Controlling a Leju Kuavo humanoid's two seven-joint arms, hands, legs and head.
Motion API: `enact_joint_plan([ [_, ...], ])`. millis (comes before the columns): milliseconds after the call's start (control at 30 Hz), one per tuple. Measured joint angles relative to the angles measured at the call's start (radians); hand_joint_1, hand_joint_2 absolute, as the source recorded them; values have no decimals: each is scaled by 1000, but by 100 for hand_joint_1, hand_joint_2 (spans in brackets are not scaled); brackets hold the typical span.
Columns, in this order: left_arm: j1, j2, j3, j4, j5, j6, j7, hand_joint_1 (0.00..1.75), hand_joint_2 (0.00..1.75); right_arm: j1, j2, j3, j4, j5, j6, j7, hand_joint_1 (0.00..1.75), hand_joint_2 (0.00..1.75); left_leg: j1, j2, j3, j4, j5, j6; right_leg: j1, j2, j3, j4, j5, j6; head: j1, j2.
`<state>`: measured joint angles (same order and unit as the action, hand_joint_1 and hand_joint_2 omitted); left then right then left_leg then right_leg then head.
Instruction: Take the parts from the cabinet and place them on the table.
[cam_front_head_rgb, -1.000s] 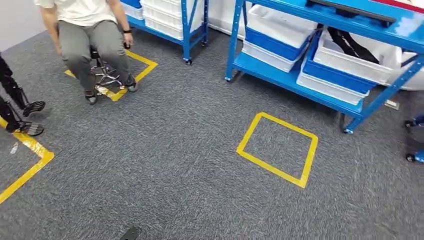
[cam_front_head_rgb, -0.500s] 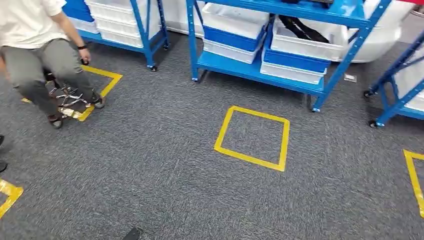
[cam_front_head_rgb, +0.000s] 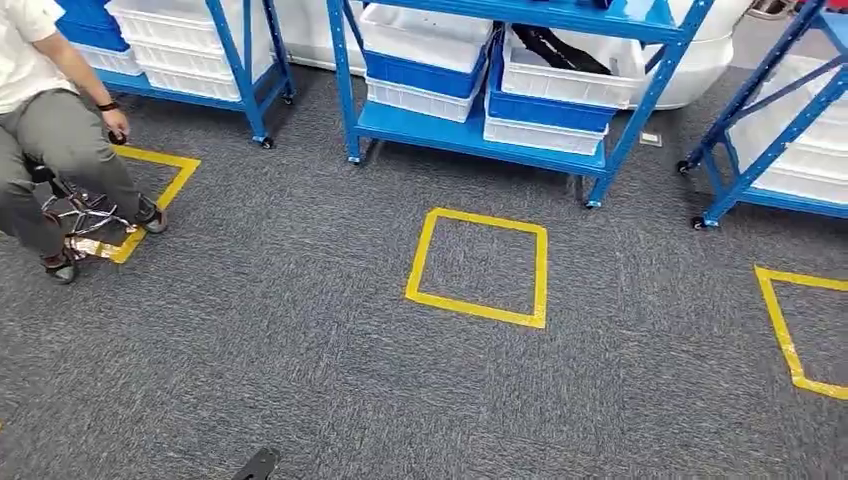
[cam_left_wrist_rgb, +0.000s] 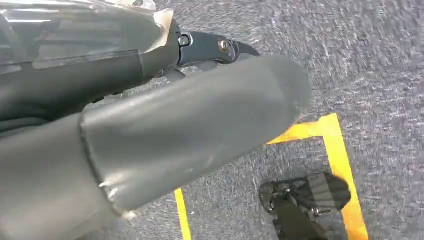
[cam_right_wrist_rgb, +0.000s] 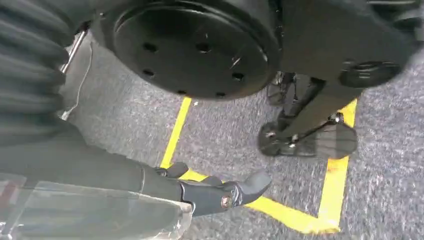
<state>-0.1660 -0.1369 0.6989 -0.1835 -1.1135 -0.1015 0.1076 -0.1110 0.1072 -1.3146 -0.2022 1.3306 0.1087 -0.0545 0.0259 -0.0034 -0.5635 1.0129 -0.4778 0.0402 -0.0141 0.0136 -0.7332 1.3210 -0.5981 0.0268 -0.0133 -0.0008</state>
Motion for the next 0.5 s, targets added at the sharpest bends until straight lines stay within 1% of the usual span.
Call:
enact_joint_plan([
  [33, 0, 0, 0, 0, -2, 3, -2, 0, 0, 2, 0, 0, 0, 0, 0, 2, 0, 0, 0, 4, 0, 0, 0, 0, -2, -1, -3, 8, 3, 8, -1, 0],
  [67, 0, -1, 0, 0, -3, 7, -2, 0, 0, 4, 0, 2, 0, 0, -1, 4, 0, 0, 1, 7, 1, 0, -1, -2, -5, -2, 15, -26, 21, 17, 0, 0],
  [100, 0, -2, 0, 0, -6, 9, -3, 0, 0, 5, -1, 4, 0, 0, -1, 5, 0, 0, 2, 8, 2, 0, -2, -4, -7, -3, 47, -84, 45, 25, 0, 0],
  [133, 0, -3, 0, 0, -7, 11, -6, 0, 0, 4, -2, 7, 0, 0, -1, 8, 0, 0, 4, 11, 5, 0, -3, -6, -10, -6, 98, -179, 80, 35, -1, 0],
  [167, 0, -4, 0, 0, -7, 13, -9, 0, 0, 3, -3, 7, 0, -1, -2, 10, 0, 0, 4, 12, 8, 0, -6, -11, -14, -13, 144, -263, 105, 40, 0, 0],
  [200, 0, -4, 0, 0, -7, 14, -12, 0, 0, 2, -2, 8, 0, -2, -2, 11, 0, 0, 1, 13, 10, 1, -8, -18, -17, -26, 165, -309, 116, 34, 3, 0],
  [233, 0, -5, 0, 0, -7, 14, -17, 0, 0, 1, -1, 8, 0, -2, -2, 12, 0, 0, -5, 13, 12, 0, -14, -28, -1, -24, 164, -310, 117, 26, 3, 0],
  [267, -1, -5, 0, 0, -7, 13, -21, 0, 0, 1, -1, 8, 0, -3, -1, 12, 0, 0, -5, 13, 14, 0, -17, -34, -1, -19, 164, -308, 117, 14, 0, 0],
  [300, -1, -6, 0, 0, -7, 11, -25, 0, 0, 2, -1, 9, 0, -3, 0, 12, 0, 0, -4, 13, 17, -2, -19, -39, 0, -18, 162, -307, 115, 5, -1, 0],
  [333, -1, -7, 0, 0, -7, 11, -27, 0, 0, 3, -2, 10, 0, -2, 0, 12, 0, 0, -1, 14, 22, -9, -18, -45, 5, -17, 163, -307, 114, -3, 1, 0],
  [367, -2, -7, 0, 0, -7, 10, -29, 0, 0, 3, -2, 10, 0, -3, 0, 12, 0, 0, 1, 16, 24, -10, -20, -53, 1, -15, 168, -311, 117, -12, 2, 0],
  [400, -2, -7, 0, 0, -7, 10, -29, 0, 0, 3, -1, 13, 0, -2, 0, 12, 0, 0, 7, 15, 22, 5, -27, -57, -15, -11, 180, -314, 121, -20, -2, 0],
  [433, -2, -6, 0, 0, -7, 10, -29, 0, 0, 3, -2, 15, 0, -2, 0, 12, 0, 0, 6, 12, 4, 46, -55, -56, -12, -11, 184, -314, 120, -29, -6, 0],
  [467, -2, -7, 0, 0, -7, 10, -29, 0, 0, 3, -2, 16, 0, -2, 0, 12, 0, 0, 6, 11, -30, 115, -95, -58, -9, -11, 187, -313, 117, -35, -9, 0],
  [500, -2, -7, 0, 0, -7, 10, -29, 0, 0, 3, -2, 16, 0, -2, 0, 12, 0, 0, 6, 9, -74, 199, -132, -60, -4, -11, 189, -313, 114, -39, -8, 0],
])
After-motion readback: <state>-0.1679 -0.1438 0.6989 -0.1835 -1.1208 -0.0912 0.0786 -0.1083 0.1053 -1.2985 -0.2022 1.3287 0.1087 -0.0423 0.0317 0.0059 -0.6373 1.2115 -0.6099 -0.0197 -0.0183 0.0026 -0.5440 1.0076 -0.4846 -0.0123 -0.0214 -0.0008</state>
